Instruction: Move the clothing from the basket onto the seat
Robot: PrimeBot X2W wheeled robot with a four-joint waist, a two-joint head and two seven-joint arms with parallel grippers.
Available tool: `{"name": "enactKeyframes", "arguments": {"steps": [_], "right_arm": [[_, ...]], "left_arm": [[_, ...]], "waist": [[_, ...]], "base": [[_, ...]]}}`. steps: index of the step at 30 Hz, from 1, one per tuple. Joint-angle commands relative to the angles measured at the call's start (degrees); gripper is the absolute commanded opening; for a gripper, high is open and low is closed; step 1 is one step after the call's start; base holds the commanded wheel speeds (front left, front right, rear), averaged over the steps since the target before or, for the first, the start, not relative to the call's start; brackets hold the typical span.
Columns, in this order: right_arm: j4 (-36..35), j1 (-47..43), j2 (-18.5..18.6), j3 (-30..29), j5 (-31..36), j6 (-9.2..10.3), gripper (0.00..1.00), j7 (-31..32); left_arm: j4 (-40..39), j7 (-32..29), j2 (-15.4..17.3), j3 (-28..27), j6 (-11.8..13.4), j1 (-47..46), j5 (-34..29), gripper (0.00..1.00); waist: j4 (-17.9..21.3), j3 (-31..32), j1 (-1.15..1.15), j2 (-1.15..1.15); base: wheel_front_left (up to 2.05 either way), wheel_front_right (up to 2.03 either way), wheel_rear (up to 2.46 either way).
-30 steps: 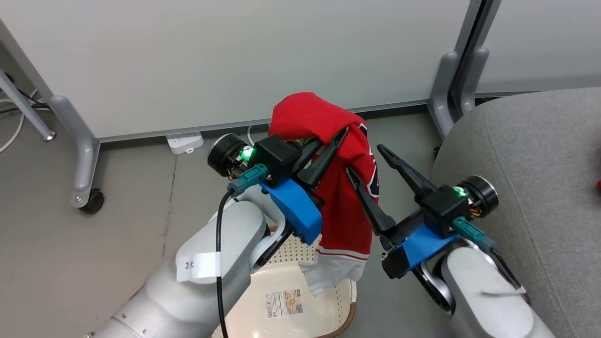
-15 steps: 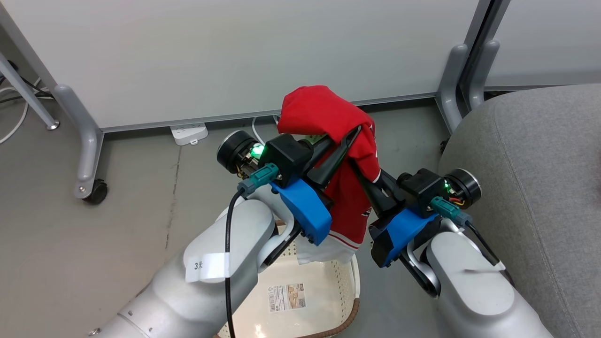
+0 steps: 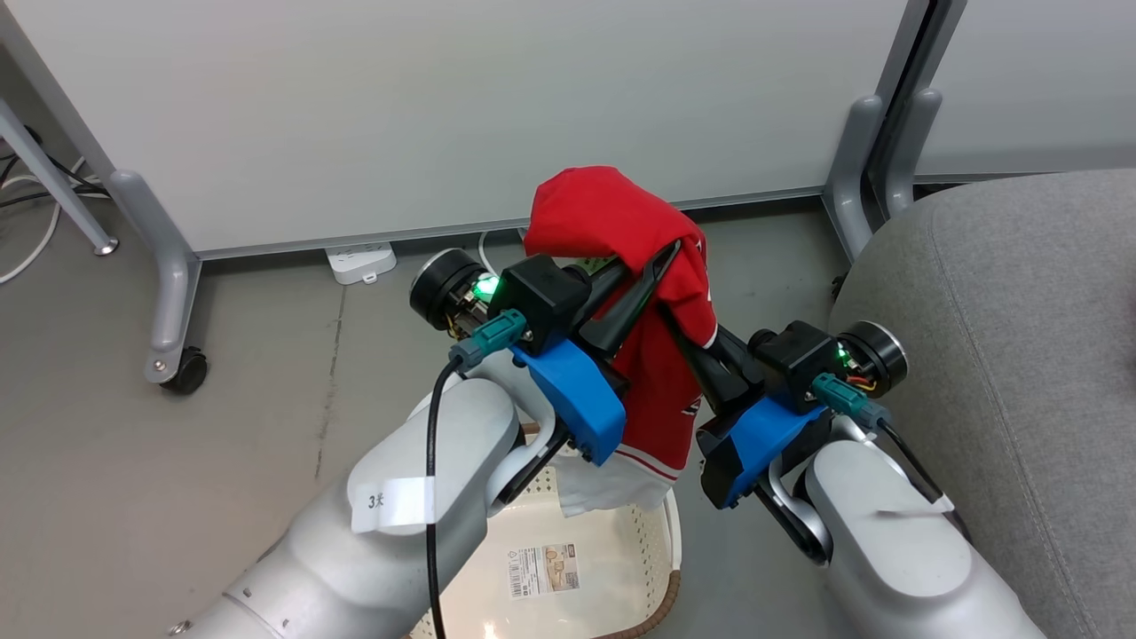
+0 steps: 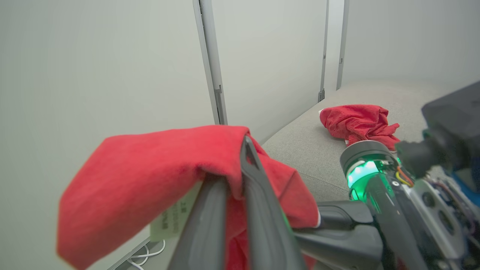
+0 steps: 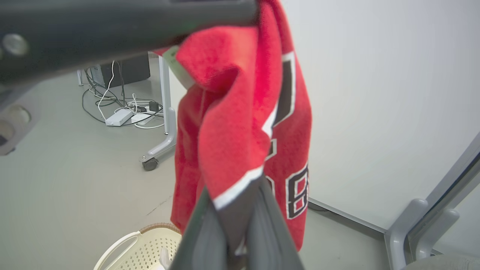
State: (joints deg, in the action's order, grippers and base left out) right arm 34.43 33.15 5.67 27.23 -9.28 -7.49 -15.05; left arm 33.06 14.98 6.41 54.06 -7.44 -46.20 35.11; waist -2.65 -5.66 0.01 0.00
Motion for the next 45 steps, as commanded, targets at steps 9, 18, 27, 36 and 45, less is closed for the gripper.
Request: {"name": "enactKeyframes", "arguments": {"steps": [9, 18, 27, 36, 45], "right_arm": [[-0.48, 0.15, 0.33, 0.31, -0.45, -0.01, 0.0, -0.2], [-1.31, 0.04, 0.57, -1.5, -0.63, -0.01, 0.0, -0.2], [-4.17, -1.04, 1.69, -7.17, 0.42, -0.01, 0.0, -0.21], [-8.68, -2.25, 3.42, -15.86, 1.69, -0.01, 0.0, -0.21], [-12.47, -3.8, 4.76, -23.33, 2.35, -0.01, 0.0, -0.21]], "left_arm": [[0.84, 0.3, -0.34, -1.06, -0.05, 0.15, -0.89, 1.0], [0.89, 0.3, 0.07, -1.93, -0.05, 0.24, -1.95, 1.0], [0.15, 0.29, 0.25, -2.18, -0.05, -0.1, -3.04, 1.0], [-1.82, 0.29, 0.4, -0.95, -0.05, 0.65, -4.88, 1.0], [-4.93, 0.29, 0.6, 2.67, -0.05, 1.76, -5.93, 1.0]], "waist": [[-0.22, -0.23, -0.01, 0.0], [0.98, -1.57, -0.01, 0.0], [4.87, -4.63, -0.01, 0.0], [10.54, -7.42, -0.01, 0.0], [15.29, -9.3, -0.01, 0.0]], "base": [[0.0, 0.0, 0.0], [0.0, 0.0, 0.0], [0.0, 0.0, 0.0], [0.0, 0.0, 0.0], [0.0, 0.0, 0.0]]}}
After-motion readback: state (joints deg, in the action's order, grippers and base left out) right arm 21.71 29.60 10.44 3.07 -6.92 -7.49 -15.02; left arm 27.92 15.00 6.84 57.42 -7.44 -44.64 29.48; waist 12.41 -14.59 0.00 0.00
